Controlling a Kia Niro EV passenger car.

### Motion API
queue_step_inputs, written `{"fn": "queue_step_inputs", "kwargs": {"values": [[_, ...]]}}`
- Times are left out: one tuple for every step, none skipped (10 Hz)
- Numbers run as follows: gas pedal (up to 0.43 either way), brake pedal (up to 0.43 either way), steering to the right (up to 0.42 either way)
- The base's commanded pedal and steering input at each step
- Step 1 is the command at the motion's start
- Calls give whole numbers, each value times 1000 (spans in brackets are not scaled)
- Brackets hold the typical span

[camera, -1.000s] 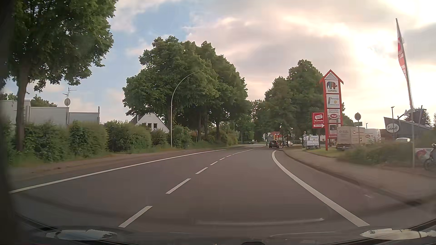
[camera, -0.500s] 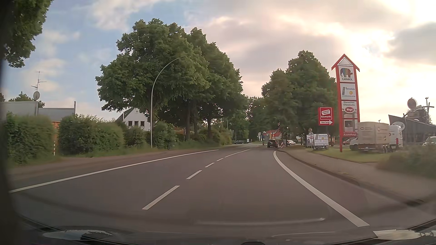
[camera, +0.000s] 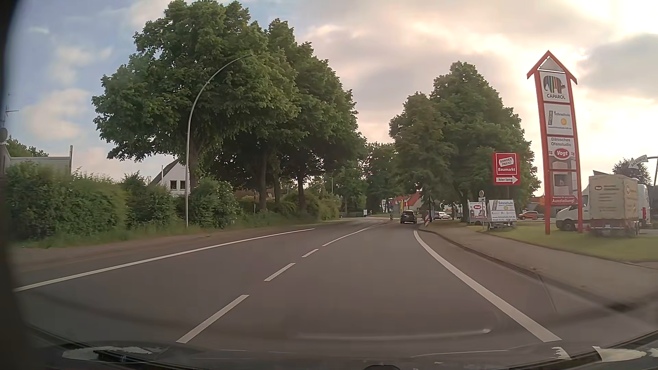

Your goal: Follow the waypoints while adhering to traffic rules and regulations

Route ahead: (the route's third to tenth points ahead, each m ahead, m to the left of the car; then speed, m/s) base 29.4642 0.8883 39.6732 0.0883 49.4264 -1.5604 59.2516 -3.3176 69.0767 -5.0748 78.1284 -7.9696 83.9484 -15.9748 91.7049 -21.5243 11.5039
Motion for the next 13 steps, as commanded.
{"fn": "queue_step_inputs", "kwargs": {"values": [[0, 0, 23], [0, 0, 23], [0, 0, 25], [0, 0, 26], [0, 0, 26], [0, 0, 26], [0, 0, 26], [0, 0, 26], [0, 0, 25], [0, 0, 25], [0, 0, 24], [20, 0, 23], [39, 0, 22]]}}
